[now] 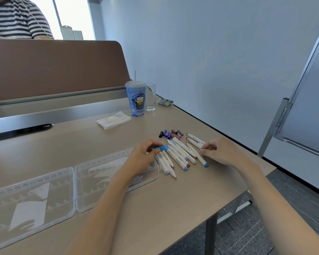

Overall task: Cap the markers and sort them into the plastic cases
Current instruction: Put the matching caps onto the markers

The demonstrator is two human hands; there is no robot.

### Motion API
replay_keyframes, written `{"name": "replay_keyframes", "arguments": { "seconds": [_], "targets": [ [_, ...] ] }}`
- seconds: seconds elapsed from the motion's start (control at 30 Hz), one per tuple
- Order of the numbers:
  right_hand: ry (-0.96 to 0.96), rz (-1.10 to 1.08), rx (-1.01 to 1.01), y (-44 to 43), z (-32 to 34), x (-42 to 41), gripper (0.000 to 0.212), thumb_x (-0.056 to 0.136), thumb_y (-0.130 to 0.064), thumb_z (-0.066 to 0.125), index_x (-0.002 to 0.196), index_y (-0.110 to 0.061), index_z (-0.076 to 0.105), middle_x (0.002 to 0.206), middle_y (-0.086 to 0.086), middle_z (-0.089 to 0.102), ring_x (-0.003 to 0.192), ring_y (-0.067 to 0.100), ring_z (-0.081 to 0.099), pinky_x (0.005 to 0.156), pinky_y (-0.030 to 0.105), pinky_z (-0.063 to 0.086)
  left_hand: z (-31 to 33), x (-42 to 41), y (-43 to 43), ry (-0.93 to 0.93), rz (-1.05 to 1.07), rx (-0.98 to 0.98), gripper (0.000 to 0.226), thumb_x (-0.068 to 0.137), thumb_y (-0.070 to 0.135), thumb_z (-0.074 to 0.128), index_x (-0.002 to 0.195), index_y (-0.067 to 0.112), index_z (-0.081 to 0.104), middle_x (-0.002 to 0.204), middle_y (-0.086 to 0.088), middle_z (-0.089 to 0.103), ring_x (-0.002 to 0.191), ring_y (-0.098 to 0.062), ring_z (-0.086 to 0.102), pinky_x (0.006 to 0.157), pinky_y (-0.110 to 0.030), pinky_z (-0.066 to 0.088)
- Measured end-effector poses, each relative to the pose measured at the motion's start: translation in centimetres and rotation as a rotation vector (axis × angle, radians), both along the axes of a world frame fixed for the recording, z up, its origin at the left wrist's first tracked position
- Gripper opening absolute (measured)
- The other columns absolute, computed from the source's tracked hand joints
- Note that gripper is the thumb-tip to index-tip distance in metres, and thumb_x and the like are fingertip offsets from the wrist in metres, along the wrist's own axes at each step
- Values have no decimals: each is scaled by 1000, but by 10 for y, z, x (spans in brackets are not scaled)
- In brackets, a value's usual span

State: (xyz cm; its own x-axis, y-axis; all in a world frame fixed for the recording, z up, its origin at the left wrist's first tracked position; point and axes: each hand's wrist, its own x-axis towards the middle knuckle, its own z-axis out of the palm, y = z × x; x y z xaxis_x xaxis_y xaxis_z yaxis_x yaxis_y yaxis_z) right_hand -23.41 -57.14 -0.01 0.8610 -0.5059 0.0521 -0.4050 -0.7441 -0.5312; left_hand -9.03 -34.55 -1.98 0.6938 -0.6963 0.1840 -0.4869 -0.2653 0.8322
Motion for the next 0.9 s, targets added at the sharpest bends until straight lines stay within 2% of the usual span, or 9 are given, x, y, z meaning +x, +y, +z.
{"name": "replay_keyframes", "arguments": {
  "seconds": [0.17,0.3,0.43,0.5,0.57,0.63,0.67,0.77,0.9],
  "targets": [
    [41,0,-47,3,0,3,8,80,-38,74,78,-36,66,81,-17,66,81,0,62,74,22,51,-1,1,0,128,-21,-91,11,94,20,59,100,29,62,96,9,71,90,-6,64,73,-19,48],
    [118,13,-130,6,3,7,10,76,-36,74,80,-36,65,80,-19,64,81,1,62,77,25,54,-1,1,-1,126,-1,-89,11,88,21,66,98,26,66,96,2,68,82,-7,60,64,-14,47],
    [154,-4,-184,11,3,9,9,76,-38,72,78,-34,64,80,-14,65,78,5,61,73,27,54,-1,0,0,104,2,-93,11,89,20,66,95,30,66,95,6,67,84,-5,59,68,-15,46],
    [32,-40,-166,13,3,5,10,75,-37,72,82,-30,69,78,-13,64,76,7,61,68,26,51,-2,1,1,88,2,-100,12,91,22,64,95,33,65,95,8,67,84,-5,59,68,-15,45],
    [-154,-43,-31,17,5,1,11,76,-29,72,87,-26,72,77,-14,64,74,6,61,64,19,46,-1,2,1,92,10,-117,12,93,22,60,95,34,65,95,6,68,86,-8,61,71,-20,50],
    [-274,23,129,25,7,-3,10,78,-20,73,86,-27,73,74,-12,67,71,7,64,63,18,45,-1,3,0,124,16,-174,15,95,18,58,93,31,64,94,5,70,91,-11,64,82,-25,51],
    [-318,67,195,29,8,-4,11,79,-17,73,86,-26,74,73,-9,69,69,10,66,65,21,46,-1,3,-1,138,18,-198,16,95,16,56,93,30,63,93,5,70,92,-11,65,86,-25,50],
    [-422,141,283,37,9,-4,17,80,-11,73,85,-27,75,73,-6,70,64,15,67,65,28,49,0,3,0,160,14,-225,17,96,13,54,95,28,63,94,4,70,92,-10,65,89,-24,49],
    [-448,184,293,44,9,-2,22,80,-6,73,83,-28,76,79,-9,67,59,7,61,54,15,42,2,2,0,148,2,-231,18,96,11,54,96,26,63,96,5,70,91,-6,64,85,-19,49]
  ]
}}
